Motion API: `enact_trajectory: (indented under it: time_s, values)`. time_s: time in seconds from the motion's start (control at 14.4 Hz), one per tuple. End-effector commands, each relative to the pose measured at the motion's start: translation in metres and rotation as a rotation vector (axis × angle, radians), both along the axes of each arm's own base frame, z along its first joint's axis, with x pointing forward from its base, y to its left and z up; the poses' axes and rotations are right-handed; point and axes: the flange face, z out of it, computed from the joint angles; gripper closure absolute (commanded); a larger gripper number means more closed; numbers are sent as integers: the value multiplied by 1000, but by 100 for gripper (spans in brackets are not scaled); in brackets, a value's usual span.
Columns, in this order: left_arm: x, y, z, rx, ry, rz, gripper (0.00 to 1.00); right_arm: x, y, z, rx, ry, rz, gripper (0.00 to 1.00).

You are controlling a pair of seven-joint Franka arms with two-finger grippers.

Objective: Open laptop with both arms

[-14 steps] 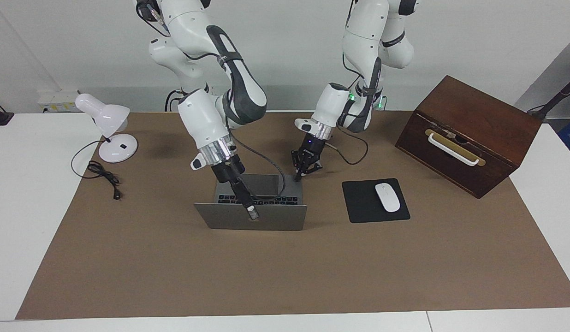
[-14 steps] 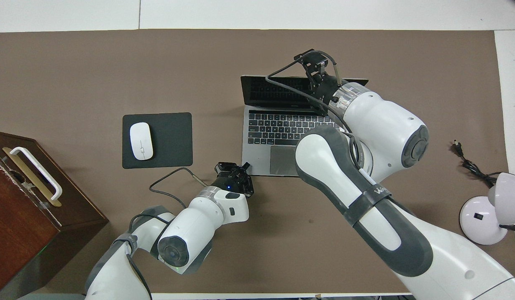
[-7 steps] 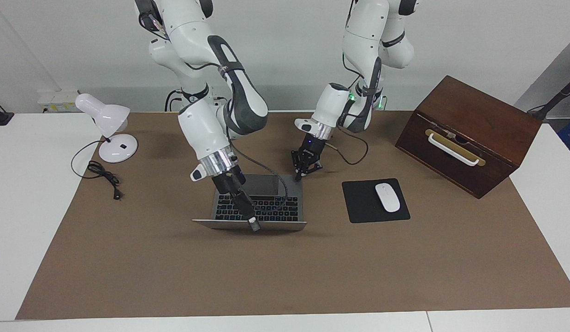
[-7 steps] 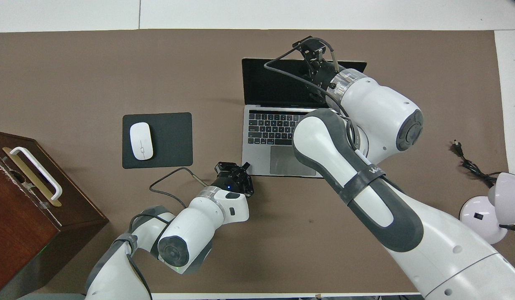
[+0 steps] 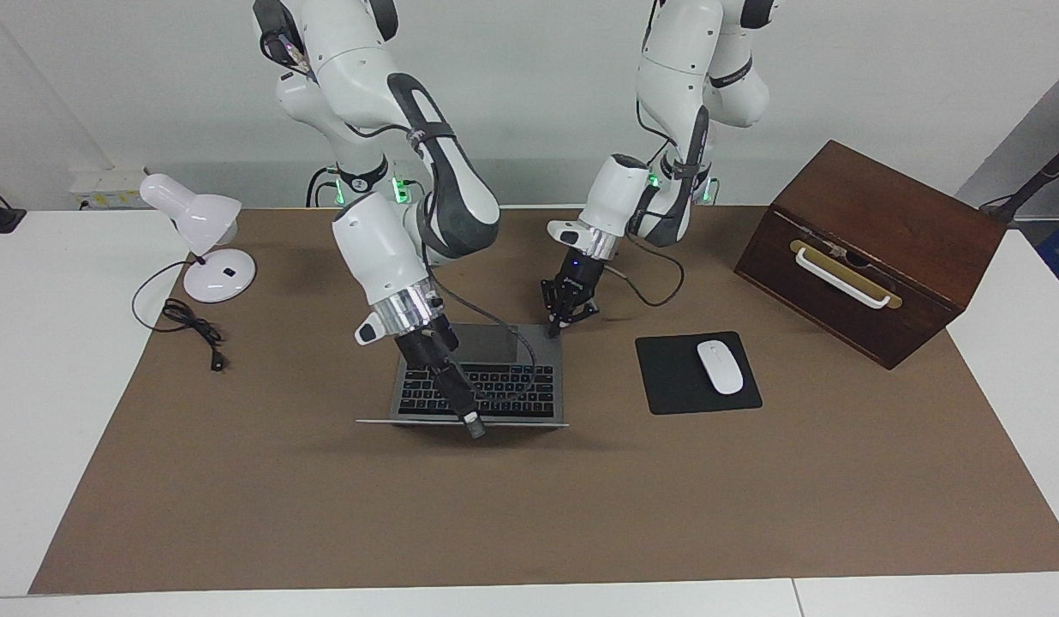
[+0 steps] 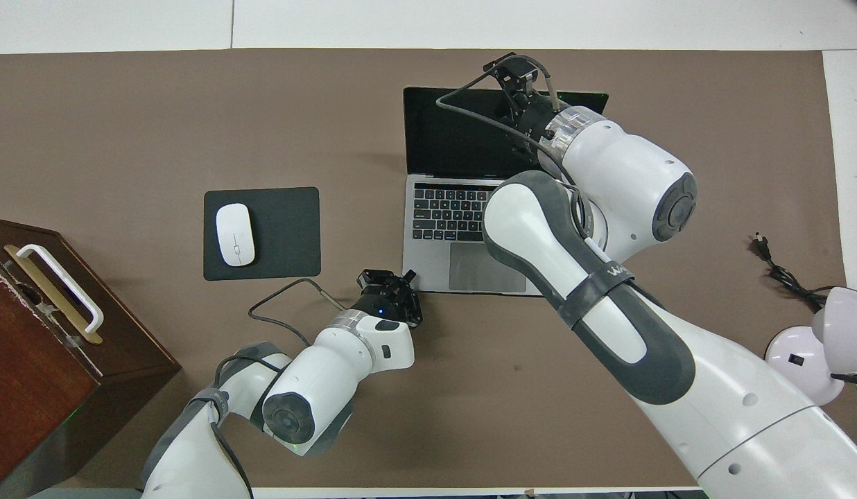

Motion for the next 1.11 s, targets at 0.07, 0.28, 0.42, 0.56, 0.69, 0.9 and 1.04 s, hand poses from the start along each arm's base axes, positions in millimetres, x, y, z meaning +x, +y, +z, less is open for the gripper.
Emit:
enact_trajectory:
  time_s: [0.07, 0.28, 0.42, 0.56, 0.69, 0.9, 1.04]
  values:
    - [9, -4, 5, -36, -7, 53, 100, -64, 36, 30, 127, 129, -8, 0]
    - [15, -3, 26, -47, 32, 83, 100, -111, 20, 78, 225, 226, -24, 0]
    - [26, -4, 52, -29, 91, 90, 100, -117, -6, 110, 268, 285, -2, 0]
    - [36, 1, 75, -16, 134, 103, 100, -108, -40, 128, 231, 322, 44, 0]
    - [44, 7, 96, 4, 190, 115, 100, -99, -60, 136, 81, 298, 123, 0]
    - [67, 27, 124, 39, 282, 154, 100, -98, -69, 132, -74, 219, 287, 0]
    - [76, 40, 132, 45, 296, 175, 100, -94, -92, 125, -196, 174, 417, 0]
